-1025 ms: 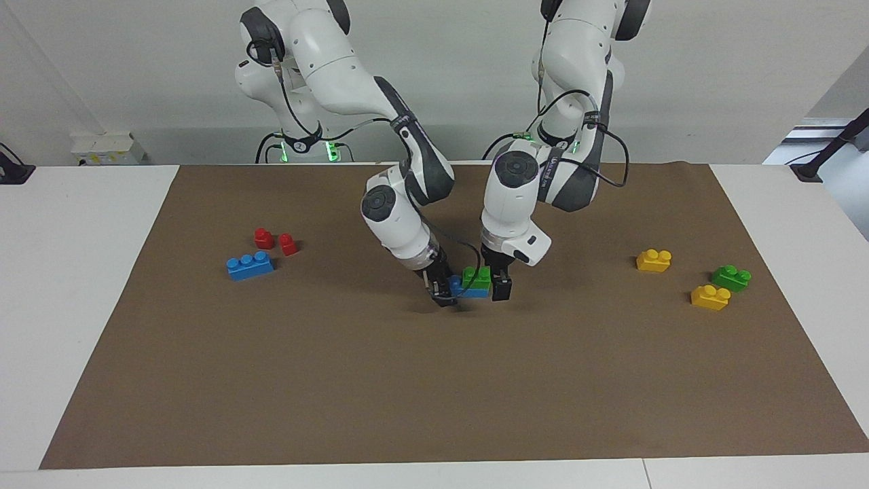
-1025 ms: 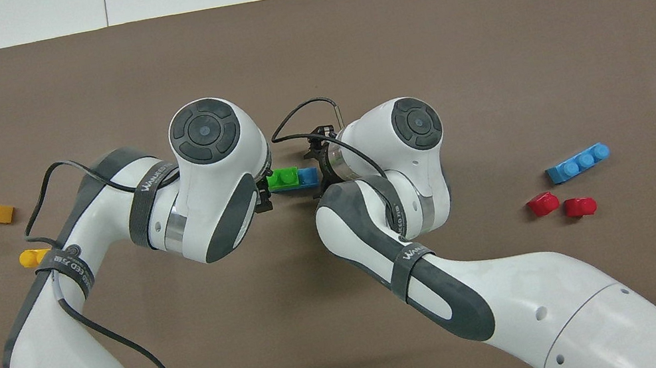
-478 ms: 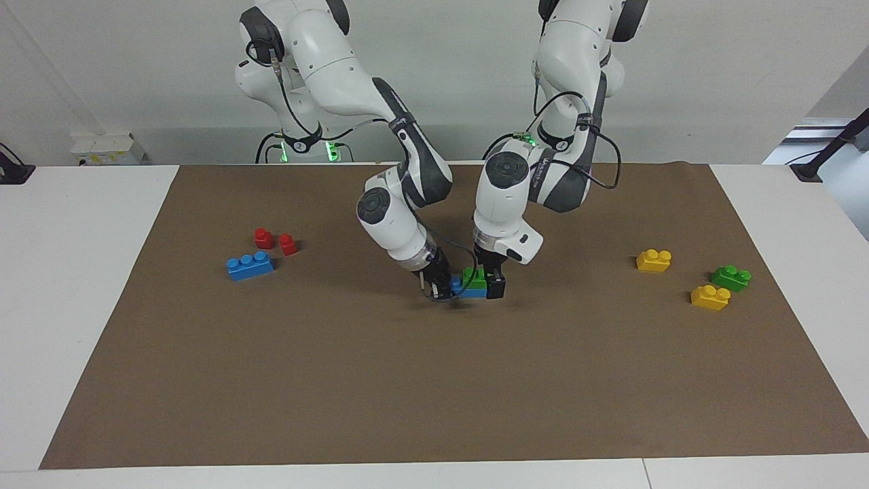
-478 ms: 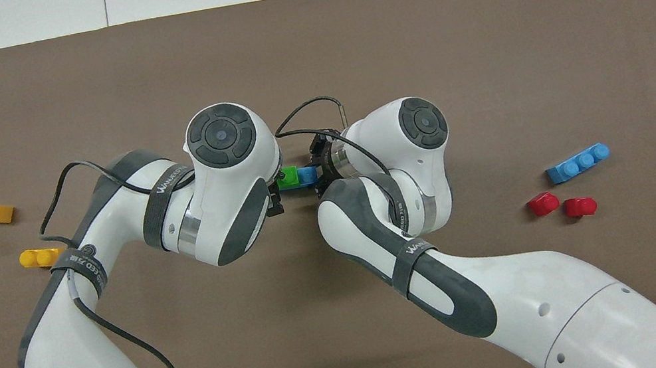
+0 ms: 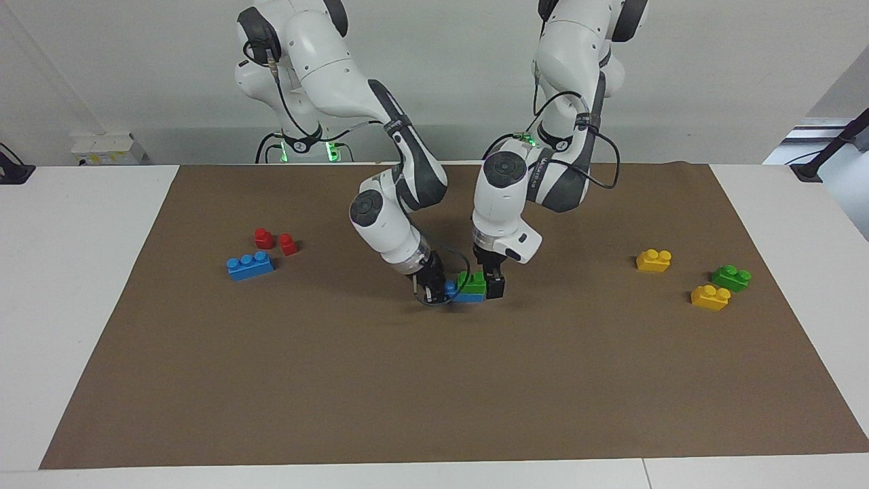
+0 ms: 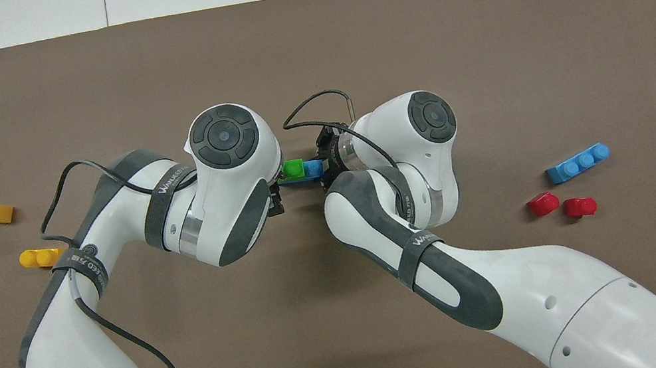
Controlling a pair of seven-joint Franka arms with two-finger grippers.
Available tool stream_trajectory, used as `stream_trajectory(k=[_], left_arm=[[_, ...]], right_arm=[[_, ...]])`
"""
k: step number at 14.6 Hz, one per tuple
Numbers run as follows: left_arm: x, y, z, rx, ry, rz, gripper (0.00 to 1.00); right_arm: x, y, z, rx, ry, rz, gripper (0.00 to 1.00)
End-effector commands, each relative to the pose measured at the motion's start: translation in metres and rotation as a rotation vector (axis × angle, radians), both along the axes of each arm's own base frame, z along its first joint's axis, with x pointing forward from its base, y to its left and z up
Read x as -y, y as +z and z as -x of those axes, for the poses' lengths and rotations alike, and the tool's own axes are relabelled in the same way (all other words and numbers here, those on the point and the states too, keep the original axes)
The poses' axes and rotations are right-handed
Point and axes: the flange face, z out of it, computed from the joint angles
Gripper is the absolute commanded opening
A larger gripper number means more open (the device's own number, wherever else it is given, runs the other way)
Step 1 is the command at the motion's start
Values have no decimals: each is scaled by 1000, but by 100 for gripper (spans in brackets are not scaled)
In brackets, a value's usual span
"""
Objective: Remove green block with left arm and hold with right
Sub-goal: 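Grasp the green block with the left gripper while the right gripper grasps blue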
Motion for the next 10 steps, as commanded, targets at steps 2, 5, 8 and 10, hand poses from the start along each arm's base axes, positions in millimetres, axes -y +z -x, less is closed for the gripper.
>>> stream_trajectory(k=[2, 5, 8, 10], left_arm=[[9, 1, 2, 37, 12, 0, 100], [15, 2, 5, 43, 15, 6, 100], [25, -1, 13, 45, 4, -2, 100], [26, -2, 13, 57, 18, -8, 100]], right_arm=[[3, 3, 2, 10, -33, -16, 0], [2, 3, 2, 11, -32, -16, 0], [1, 3, 1, 26, -36, -17, 0], [1, 3, 1, 26, -37, -17, 0]])
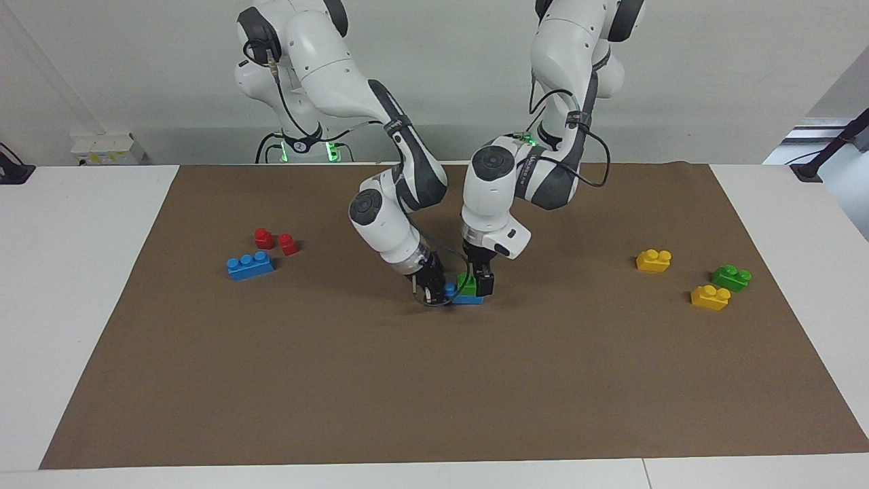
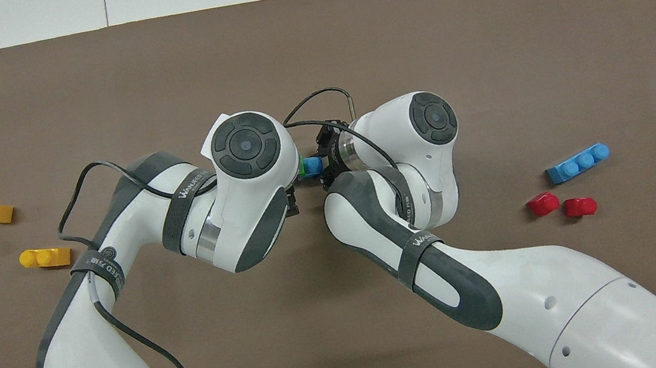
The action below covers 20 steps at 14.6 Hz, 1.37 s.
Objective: Remove green block with left arm and hold with right
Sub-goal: 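Grasp the green block with the left gripper while the right gripper grasps blue, then pull the green block off the blue block with the left gripper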
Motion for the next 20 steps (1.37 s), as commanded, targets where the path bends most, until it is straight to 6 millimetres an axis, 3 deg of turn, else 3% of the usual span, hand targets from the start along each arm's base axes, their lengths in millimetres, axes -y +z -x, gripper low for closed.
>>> stream_trajectory(k=[1, 4, 6, 7, 8, 9, 15, 17, 20], left_arm=[[2, -3, 0, 28, 19, -16, 100], [2, -3, 0, 30, 16, -18, 91], [3, -4, 1, 43, -1, -35, 72], [3, -3, 1, 47, -2, -34, 50], [4, -2, 0, 57, -7, -29, 21], [3, -4, -1, 68, -13, -28, 1], [3, -3, -1, 75, -33, -31, 0], [-4, 10, -6, 88, -26, -25, 0], [-23, 48, -11, 114, -6, -17, 0]], right_arm=[[2, 2, 3, 4, -28, -15, 0], [1, 2, 3, 4, -27, -16, 0], [2, 2, 3, 4, -28, -15, 0], [1, 2, 3, 4, -27, -16, 0], [0, 2, 4, 4, -25, -16, 0], [0, 2, 4, 4, -25, -16, 0], [2, 2, 3, 4, -28, -15, 0], [1, 2, 3, 4, -27, -16, 0], [2, 1, 3, 2, -28, -14, 0]])
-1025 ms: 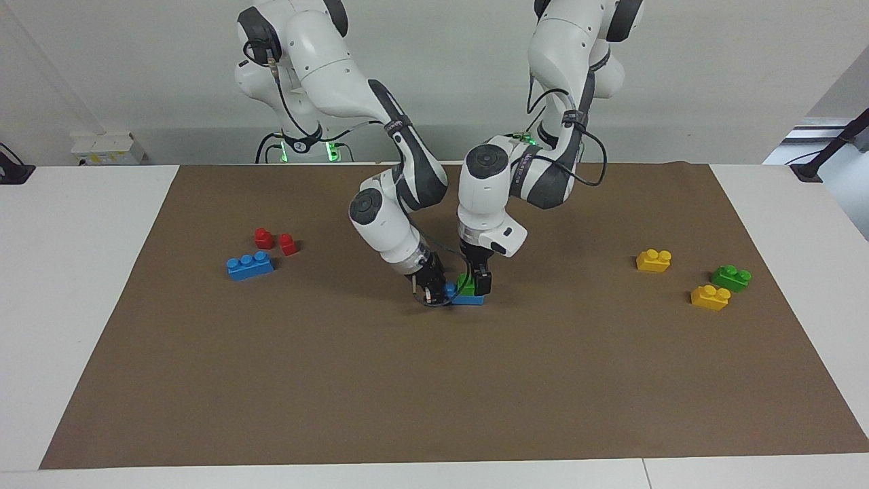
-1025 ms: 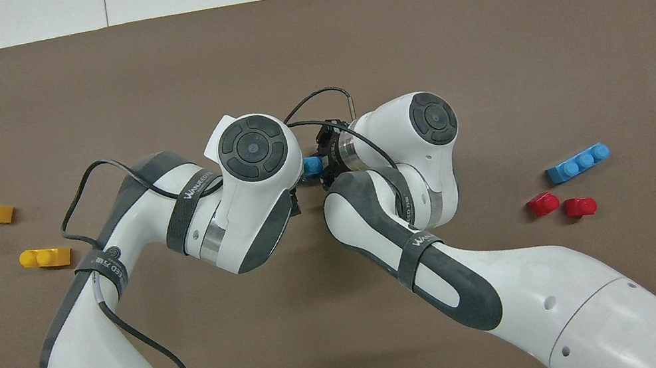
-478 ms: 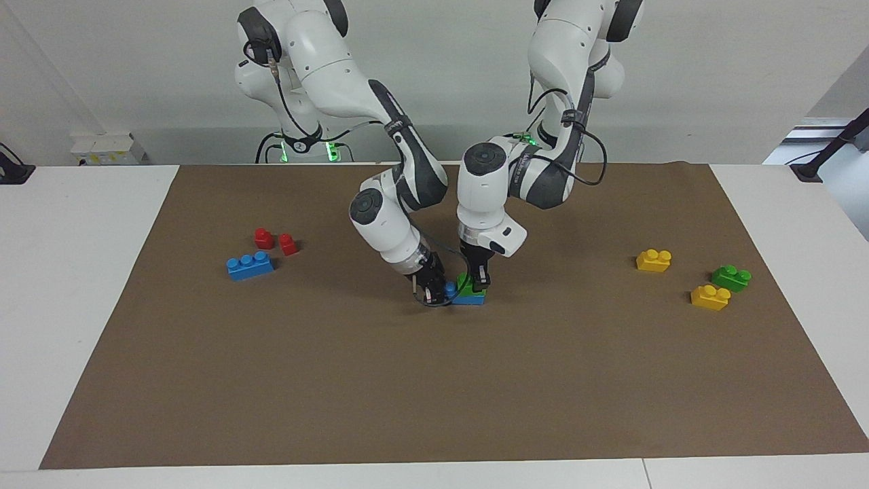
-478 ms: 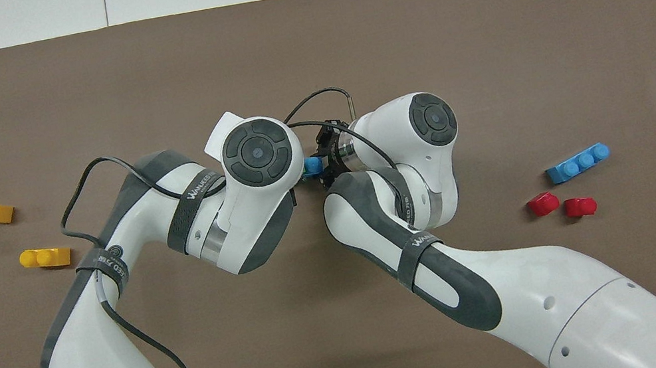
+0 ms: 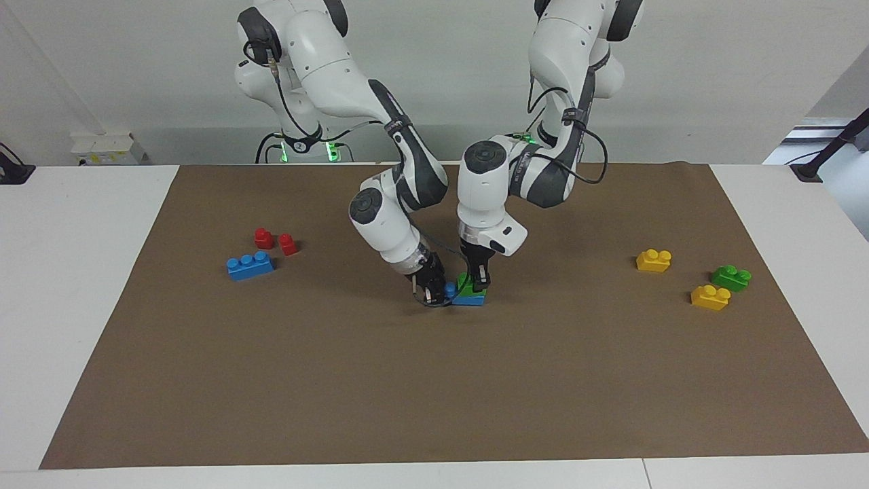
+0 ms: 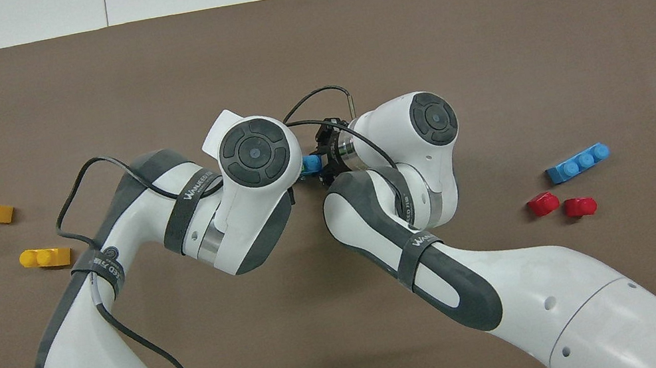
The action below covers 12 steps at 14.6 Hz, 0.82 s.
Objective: Remove green block with left arm and hold with right
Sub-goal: 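Pull the green block off the blue block with the left gripper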
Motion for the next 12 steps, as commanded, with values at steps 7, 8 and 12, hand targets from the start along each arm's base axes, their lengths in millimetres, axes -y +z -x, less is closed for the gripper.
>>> stream_trajectory(k=[7, 8, 12], left_arm=[[-73, 88, -16, 38, 12, -34, 0], [-84, 94, -19, 44, -5, -38, 0], [-140, 97, -42, 38, -88, -67, 0]], right_arm=[[3, -3, 6, -17, -22, -9, 0], [4, -3, 6, -17, -23, -9, 0], [29, 15, -18, -14, -35, -24, 0]])
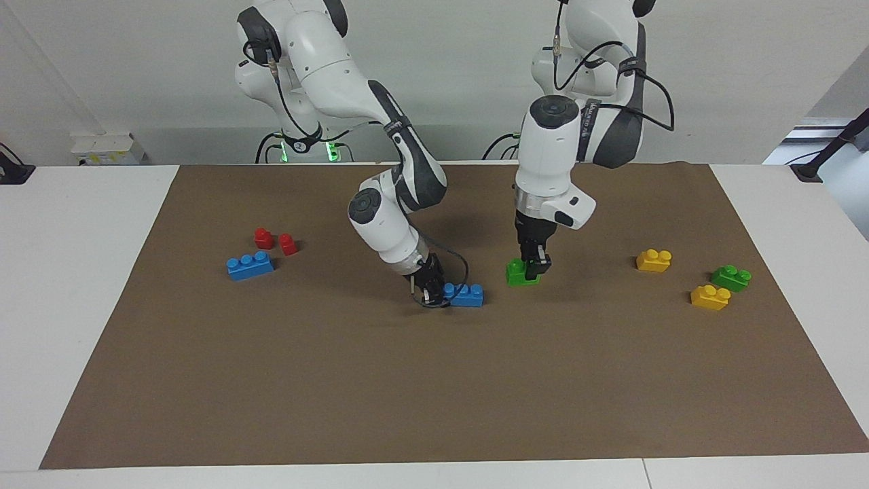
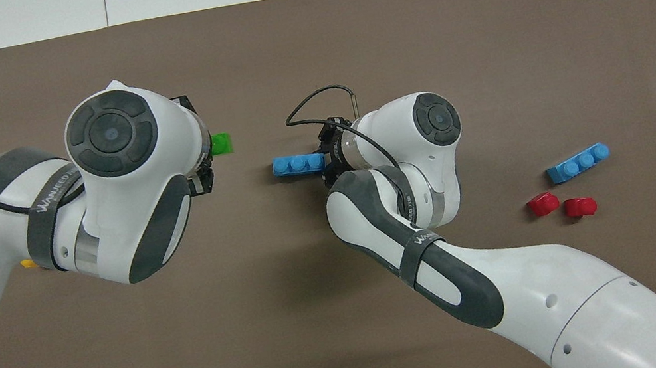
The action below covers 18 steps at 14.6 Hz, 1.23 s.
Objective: Remove green block with left arm and hold with right
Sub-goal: 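Pull the green block off the blue block with the left gripper, then move the green block with the left gripper while the right gripper moves blue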
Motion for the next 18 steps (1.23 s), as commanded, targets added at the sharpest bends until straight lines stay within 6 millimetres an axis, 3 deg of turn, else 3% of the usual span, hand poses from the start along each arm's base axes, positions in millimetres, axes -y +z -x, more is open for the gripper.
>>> stream_trajectory(k=[1, 4, 7, 8, 10, 11, 14, 16, 18], left_arm=[[-41, 2, -10, -17, -67, -35, 0], [-97, -5, -26, -34, -117, -46, 0], [-162, -17, -36, -47, -231, -35, 0], [-184, -21, -38, -48, -265, -26, 0], [-208, -31, -39, -53, -322, -28, 0], [-217, -36, -40, -52, -336, -32, 0], [-250, -49, -40, -35, -364, -45, 0], [-265, -64, -44, -46, -387, -49, 0], [-277, -82, -46, -40, -379, -50, 0]], right_arm=[[30, 25, -24, -16, -6, -32, 0], [94, 61, -53, -19, 20, -52, 0], [204, 88, -64, -49, 97, -80, 0], [241, 90, -63, -53, 132, -91, 0], [327, 80, -56, -56, 163, -117, 0], [356, 73, -47, -65, 168, -128, 0], [402, 55, -29, -114, 190, -63, 0], [418, 40, -25, -102, 190, -57, 0], [420, 27, -25, -94, 176, -43, 0]])
